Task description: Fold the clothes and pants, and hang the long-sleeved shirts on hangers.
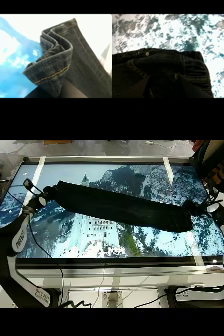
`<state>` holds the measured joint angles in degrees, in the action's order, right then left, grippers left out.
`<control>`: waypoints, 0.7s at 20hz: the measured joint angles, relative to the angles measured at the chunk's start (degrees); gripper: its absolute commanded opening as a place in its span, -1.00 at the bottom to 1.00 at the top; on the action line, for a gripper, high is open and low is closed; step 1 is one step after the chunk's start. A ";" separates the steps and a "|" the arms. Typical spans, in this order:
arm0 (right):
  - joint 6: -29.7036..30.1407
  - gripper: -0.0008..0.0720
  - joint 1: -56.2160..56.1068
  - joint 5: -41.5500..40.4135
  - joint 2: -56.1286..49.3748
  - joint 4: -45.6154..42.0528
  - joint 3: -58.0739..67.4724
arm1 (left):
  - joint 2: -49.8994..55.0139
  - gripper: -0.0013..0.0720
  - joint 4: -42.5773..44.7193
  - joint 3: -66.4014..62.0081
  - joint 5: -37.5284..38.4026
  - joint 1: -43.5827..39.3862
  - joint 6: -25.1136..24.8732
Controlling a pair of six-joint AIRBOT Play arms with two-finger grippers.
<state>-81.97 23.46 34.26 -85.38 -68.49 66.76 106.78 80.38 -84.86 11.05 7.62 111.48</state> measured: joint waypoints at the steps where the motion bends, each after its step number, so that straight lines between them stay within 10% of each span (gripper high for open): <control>1: 0.85 -0.10 -0.22 2.14 0.00 -0.22 1.73 | -1.97 -0.86 3.87 -0.04 2.86 -0.02 -0.39; 4: 2.38 -0.83 -2.95 8.39 0.00 -0.37 6.67 | -8.02 -0.86 11.61 -0.04 11.78 -0.39 -5.90; 14: -1.55 -0.89 -32.83 0.44 -0.98 5.57 11.63 | -30.36 -0.86 17.55 -0.04 30.32 -5.97 -20.96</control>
<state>-83.53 -9.37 34.70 -86.37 -62.92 78.39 76.42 97.93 -84.90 41.36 1.65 90.52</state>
